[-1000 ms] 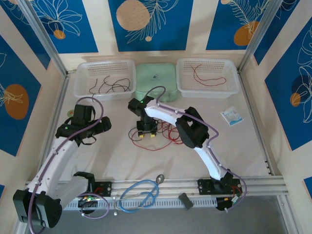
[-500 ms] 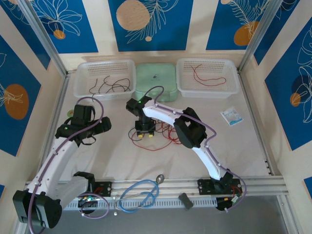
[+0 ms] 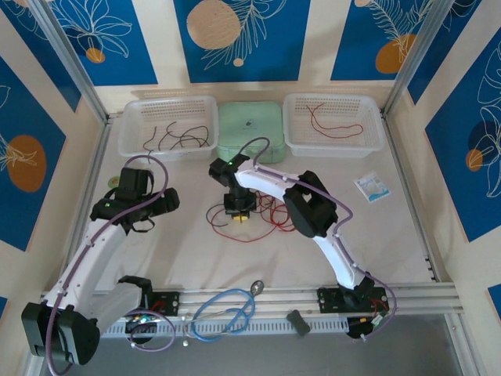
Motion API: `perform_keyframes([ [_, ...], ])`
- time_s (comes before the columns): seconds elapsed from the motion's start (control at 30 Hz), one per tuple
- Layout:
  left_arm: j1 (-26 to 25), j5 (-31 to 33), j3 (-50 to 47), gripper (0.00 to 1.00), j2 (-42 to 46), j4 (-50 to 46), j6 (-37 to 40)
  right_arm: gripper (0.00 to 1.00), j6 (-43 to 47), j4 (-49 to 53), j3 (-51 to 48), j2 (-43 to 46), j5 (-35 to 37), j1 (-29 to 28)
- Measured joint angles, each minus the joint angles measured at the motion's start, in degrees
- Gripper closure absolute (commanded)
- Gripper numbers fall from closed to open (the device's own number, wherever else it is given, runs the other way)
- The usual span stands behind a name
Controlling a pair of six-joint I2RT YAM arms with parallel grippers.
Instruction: Untangle the cables
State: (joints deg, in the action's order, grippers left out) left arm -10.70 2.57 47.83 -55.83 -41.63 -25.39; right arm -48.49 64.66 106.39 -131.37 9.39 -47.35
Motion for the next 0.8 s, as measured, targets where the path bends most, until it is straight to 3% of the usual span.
perform_keyframes([
  [0.1, 0.00, -0.04, -0.11, 0.10, -0.13, 0.24, 0.00, 1.00, -0.11, -1.44, -3.52, 2.10, 0.24, 0.85],
  [0.47, -0.70, -1.55, -0.11, 0.12, -0.15, 0.22, 0.42, 1.00, 3.54, -2.64, -9.16, 7.26, 3.06, 0.31],
  [0.67, -5.90, -2.27, -0.09, 0.14, 0.44, 0.33, 0.90, 1.00, 7.87, -2.05, -9.57, 18.99, 1.86, -1.40],
  [0.8, -11.93, -2.03, -0.09, 0.23, 0.44, 1.86, 1.66, 1.00, 10.86, -1.57, -9.57, 27.85, -1.92, -1.66],
])
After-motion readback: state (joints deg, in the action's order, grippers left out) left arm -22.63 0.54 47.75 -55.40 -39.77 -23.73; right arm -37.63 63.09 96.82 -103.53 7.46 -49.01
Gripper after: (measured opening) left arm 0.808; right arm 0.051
